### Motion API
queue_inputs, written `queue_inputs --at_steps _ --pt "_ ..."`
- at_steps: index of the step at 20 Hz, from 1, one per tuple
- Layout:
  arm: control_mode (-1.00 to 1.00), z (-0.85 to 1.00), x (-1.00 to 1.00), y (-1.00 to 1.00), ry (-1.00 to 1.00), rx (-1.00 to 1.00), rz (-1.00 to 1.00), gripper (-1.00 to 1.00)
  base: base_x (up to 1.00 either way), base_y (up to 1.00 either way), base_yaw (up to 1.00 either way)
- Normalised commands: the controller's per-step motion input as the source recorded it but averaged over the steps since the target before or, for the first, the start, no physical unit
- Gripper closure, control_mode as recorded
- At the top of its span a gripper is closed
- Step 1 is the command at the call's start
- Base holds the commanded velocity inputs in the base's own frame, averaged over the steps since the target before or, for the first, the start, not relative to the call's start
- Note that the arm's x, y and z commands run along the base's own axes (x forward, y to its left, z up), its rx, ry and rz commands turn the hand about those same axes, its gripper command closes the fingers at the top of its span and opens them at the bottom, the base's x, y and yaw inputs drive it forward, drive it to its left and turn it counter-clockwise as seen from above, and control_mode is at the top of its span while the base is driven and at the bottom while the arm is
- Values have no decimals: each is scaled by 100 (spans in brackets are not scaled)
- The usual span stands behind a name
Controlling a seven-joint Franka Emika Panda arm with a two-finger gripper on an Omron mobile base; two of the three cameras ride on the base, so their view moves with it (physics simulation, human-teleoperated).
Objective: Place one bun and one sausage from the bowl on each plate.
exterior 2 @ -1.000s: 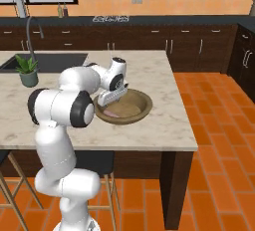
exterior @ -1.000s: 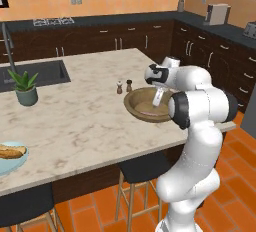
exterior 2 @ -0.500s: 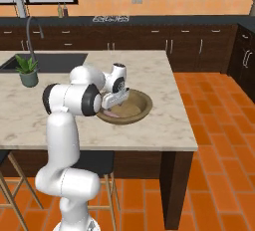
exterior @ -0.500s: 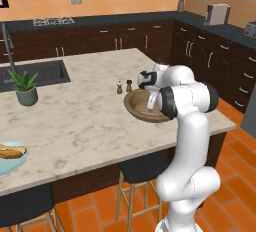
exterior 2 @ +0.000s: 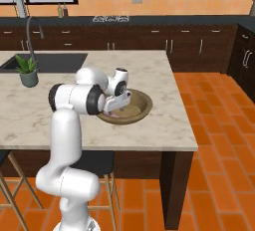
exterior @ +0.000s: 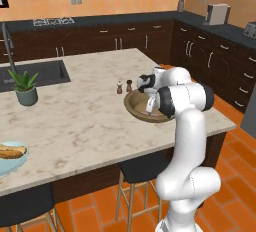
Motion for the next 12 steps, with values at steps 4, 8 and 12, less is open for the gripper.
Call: queue_inputs --at_steps 4,8,12 --pt "-100 -70 0 21 2 -1 -10 -100 0 0 0" --pt "-100 -100 -42 26 -13 -10 -9 -100 0 0 0" --pt "-100 -100 -62 12 -19 -4 -5 -100 0 0 0"
